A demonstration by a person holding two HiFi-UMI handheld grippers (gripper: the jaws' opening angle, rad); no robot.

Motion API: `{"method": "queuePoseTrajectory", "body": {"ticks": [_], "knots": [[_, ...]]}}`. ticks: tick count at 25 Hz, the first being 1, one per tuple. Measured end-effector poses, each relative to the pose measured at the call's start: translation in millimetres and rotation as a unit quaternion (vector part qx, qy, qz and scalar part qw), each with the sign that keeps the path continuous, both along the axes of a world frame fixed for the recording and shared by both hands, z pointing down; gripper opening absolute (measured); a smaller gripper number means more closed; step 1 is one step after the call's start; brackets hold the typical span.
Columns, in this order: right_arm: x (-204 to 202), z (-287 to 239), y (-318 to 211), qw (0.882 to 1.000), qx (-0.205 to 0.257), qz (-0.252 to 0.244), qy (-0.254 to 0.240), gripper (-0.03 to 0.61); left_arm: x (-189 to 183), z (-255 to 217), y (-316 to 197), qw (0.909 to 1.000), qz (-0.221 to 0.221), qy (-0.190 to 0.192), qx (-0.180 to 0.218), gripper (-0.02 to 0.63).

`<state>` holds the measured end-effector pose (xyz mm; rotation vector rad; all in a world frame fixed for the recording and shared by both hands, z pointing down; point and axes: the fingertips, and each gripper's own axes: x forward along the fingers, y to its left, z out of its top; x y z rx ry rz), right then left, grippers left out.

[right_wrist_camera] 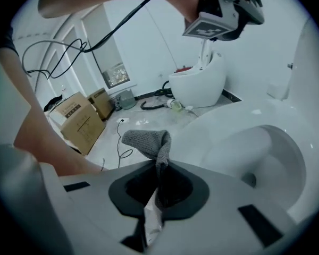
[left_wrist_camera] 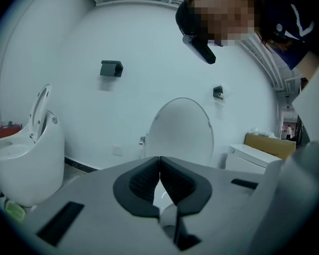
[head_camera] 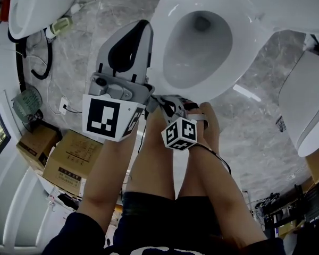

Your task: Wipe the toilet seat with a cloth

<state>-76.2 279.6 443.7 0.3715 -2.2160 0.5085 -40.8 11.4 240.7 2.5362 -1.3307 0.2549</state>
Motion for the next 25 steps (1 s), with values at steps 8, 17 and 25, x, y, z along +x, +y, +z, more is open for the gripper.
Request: {"method": "queuePoseTrajectory", "body": {"ticks": [8,17,25], "knots": [[97.3,3.3,18.4,0.997,0.028,-0.064,0.023,0.035,19.0,-1.3,-0.5,0.9999,0.011,0.000,0.002,0.020],[239.3,4.6,-81.2,0.985,0.102,0.091,0.101,0.035,29.1,-0.3,-1.9,0.9999,0.008,-0.004,0.003,0.020],[126.7,3.1,1.8,0.999,0.034,0.017,-0.006,0.035,41.5,0.7,-0.4,1.0000,0.006,-0.005,0.000,0.020]]}}
